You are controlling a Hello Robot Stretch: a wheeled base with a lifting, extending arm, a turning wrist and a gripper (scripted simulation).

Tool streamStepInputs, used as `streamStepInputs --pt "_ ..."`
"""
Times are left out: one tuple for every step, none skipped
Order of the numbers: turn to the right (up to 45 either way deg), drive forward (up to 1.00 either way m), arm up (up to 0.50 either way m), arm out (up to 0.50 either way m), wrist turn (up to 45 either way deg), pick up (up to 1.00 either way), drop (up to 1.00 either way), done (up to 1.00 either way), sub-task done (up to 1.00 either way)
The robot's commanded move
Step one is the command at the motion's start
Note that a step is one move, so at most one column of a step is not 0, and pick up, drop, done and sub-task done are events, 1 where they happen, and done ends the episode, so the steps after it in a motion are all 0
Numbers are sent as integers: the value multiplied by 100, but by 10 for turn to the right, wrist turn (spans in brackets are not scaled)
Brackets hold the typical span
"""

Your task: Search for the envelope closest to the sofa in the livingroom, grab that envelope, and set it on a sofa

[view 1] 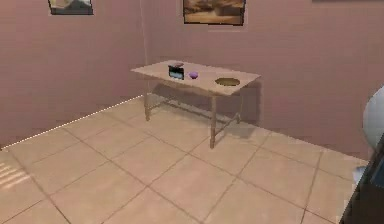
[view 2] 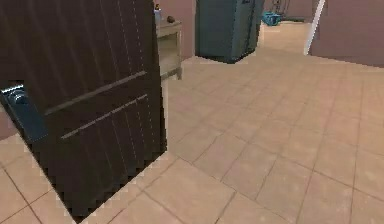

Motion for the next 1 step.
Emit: streamStepInputs --pt "0 100 0 0 0 0 0 0 0"
